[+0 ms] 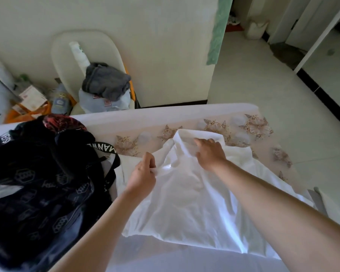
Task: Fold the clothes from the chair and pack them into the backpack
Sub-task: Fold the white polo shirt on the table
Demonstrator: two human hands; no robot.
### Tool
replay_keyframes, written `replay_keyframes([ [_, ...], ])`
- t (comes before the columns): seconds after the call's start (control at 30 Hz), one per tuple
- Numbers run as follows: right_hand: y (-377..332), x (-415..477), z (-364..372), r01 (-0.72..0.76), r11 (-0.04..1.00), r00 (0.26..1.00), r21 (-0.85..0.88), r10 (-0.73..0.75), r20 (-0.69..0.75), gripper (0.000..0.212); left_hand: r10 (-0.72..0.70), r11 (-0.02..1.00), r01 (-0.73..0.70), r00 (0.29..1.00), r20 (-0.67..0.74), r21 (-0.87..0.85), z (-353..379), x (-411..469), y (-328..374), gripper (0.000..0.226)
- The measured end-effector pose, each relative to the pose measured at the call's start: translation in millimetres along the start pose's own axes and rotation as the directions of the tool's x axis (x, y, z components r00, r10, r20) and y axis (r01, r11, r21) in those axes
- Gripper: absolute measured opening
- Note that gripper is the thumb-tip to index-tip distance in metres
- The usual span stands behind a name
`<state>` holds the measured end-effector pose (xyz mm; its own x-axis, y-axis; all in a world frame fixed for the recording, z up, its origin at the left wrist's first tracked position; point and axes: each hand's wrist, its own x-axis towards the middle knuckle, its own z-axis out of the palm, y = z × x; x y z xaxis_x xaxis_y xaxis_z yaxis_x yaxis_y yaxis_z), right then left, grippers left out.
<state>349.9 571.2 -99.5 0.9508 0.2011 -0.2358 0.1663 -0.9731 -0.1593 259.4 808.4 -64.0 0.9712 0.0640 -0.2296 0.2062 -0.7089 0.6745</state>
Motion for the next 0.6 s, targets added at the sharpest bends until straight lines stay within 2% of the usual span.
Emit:
replay_keyframes([
  [0.07, -1, 10, -3, 0.006, 1.000, 0.991, 0.022, -0.009, 0.134, 0.061, -0.012, 0.999, 0.008, 0.997, 0.078, 0.048, -8, 5, 0, 0.037],
  [0.13, -3, 18, -4, 0.025, 1.000, 0.978, -0.004, -0.024, 0.208, 0.066, 0.016, 0.987, -0.037, 0.991, 0.134, 0.153, -10, 8, -3, 0.032],
  [0.23, -1, 26, -1, 0.032, 0.999, 0.974, -0.038, -0.023, 0.228, 0.052, 0.052, 0.983, -0.060, 0.997, 0.053, 0.175, -12, 16, -2, 0.016],
  [0.27, 0, 26, -1, 0.019, 0.999, 0.977, -0.032, -0.012, 0.215, 0.043, 0.023, 0.987, -0.024, 1.000, 0.009, 0.161, -14, 21, 1, 0.021],
  [0.33, 4, 26, -2, -0.017, 1.000, 0.994, -0.016, 0.018, 0.112, 0.026, -0.057, 0.991, 0.069, 0.992, -0.114, 0.113, -26, 35, 6, 0.033],
  [0.4, 7, 24, -5, -0.071, 0.997, 0.996, 0.022, 0.072, -0.059, 0.024, -0.100, 0.992, 0.116, 0.962, -0.253, 0.050, -41, 58, 11, 0.039],
  [0.5, 15, 28, -12, -0.232, 0.965, 0.923, 0.120, 0.257, -0.285, 0.022, -0.143, 0.985, 0.167, 0.933, -0.331, 0.045, -60, 97, 15, 0.038],
  [0.57, 20, 31, -12, -0.327, 0.936, 0.871, 0.134, 0.353, -0.341, 0.033, -0.129, 0.982, 0.167, 0.930, -0.344, 0.083, -64, 116, 14, 0.036],
  [0.6, 21, 30, -11, -0.338, 0.935, 0.870, 0.111, 0.355, -0.343, 0.044, -0.121, 0.979, 0.170, 0.932, -0.341, 0.116, -63, 119, 12, 0.041],
])
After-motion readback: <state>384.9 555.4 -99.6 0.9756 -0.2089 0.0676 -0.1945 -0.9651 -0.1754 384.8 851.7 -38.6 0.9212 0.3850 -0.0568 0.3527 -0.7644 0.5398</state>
